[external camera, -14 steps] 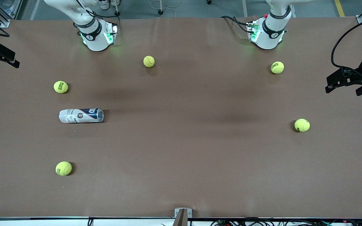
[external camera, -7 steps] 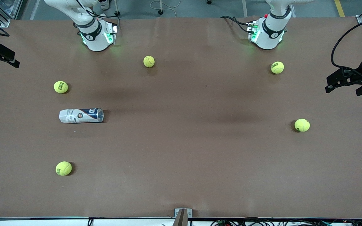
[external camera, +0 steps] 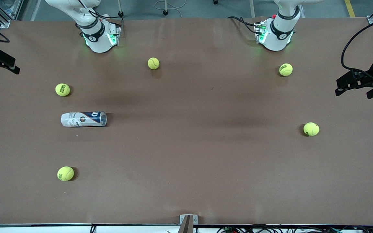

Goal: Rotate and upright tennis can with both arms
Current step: 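Reach the right gripper down to the lying tennis can's end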

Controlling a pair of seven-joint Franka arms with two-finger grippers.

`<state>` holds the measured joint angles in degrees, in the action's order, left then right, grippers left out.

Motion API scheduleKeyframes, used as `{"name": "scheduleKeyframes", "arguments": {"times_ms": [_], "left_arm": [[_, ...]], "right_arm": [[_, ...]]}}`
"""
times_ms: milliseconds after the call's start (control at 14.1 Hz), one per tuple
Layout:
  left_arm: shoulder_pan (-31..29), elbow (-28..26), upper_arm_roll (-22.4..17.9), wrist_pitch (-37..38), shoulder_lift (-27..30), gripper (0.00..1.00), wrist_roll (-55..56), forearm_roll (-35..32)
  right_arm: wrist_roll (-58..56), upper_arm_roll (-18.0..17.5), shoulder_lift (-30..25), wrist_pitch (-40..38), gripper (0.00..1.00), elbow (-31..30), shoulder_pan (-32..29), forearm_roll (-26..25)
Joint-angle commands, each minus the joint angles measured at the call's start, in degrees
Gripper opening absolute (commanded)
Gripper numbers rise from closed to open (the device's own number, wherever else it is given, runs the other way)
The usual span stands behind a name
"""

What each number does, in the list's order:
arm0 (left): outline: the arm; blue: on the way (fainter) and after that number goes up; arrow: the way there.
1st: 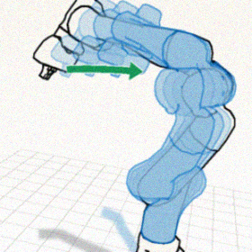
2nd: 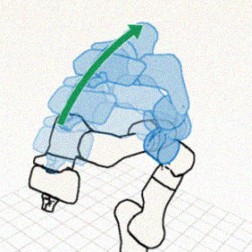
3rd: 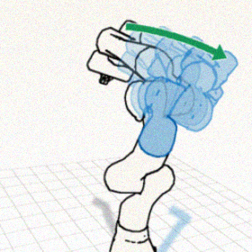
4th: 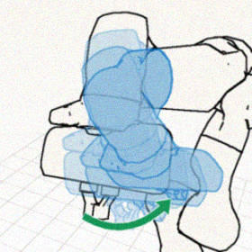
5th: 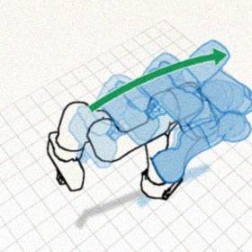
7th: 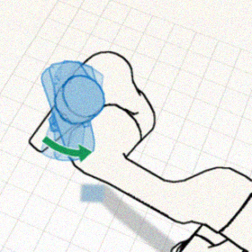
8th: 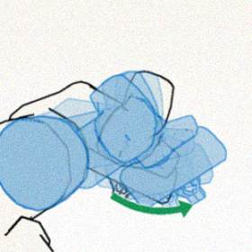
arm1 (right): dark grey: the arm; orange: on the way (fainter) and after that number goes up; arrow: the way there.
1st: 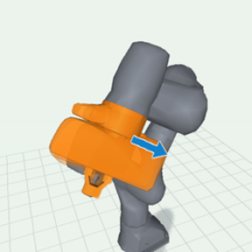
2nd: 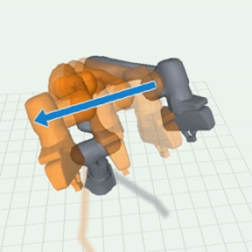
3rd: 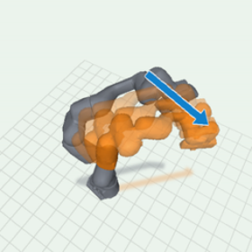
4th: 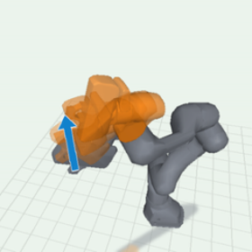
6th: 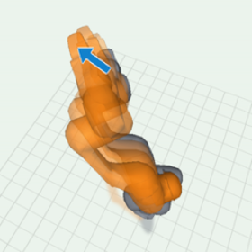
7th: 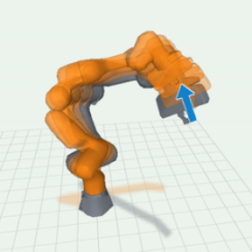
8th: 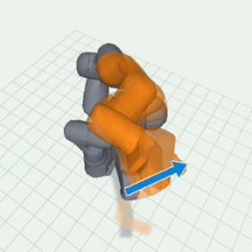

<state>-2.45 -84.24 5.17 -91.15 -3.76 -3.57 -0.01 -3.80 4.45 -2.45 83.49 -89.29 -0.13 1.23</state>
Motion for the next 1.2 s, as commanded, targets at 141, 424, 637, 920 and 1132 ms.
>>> {"name": "scheduleKeyframes", "arguments": {"times_ms": [141, 424, 637, 920, 1132], "left_arm": [[-0.2, -1.0, 0.3, -0.3, 1.3, 1.00, 0.0, -0.7], [-0.2, -1.0, 0.3, -0.3, 1.3, 1.00, 0.0, -0.7], [-0.2, -1.0, 0.3, -0.3, 1.4, 1.00, 0.0, -0.7], [-0.2, -1.0, 0.3, -0.3, 1.3, 1.00, 0.0, -0.7], [0.0, -1.1, 0.4, -0.3, 1.2, 1.00, 0.0, -0.7]], "right_arm": [[0.2, -0.4, 5.8, 2.8, 1.00, 0.0, 0.4, 0.2], [12.8, -1.5, 9.0, 5.7, 1.00, -0.4, 7.0, -5.6], [21.3, -1.5, 11.7, 6.1, 1.00, -0.4, 13.6, -11.8], [25.5, -1.5, 12.5, 11.1, 1.00, -4.2, 15.0, -12.5], [40.2, -1.1, 11.9, 14.9, 1.00, -9.7, 12.7, -8.3]]}}
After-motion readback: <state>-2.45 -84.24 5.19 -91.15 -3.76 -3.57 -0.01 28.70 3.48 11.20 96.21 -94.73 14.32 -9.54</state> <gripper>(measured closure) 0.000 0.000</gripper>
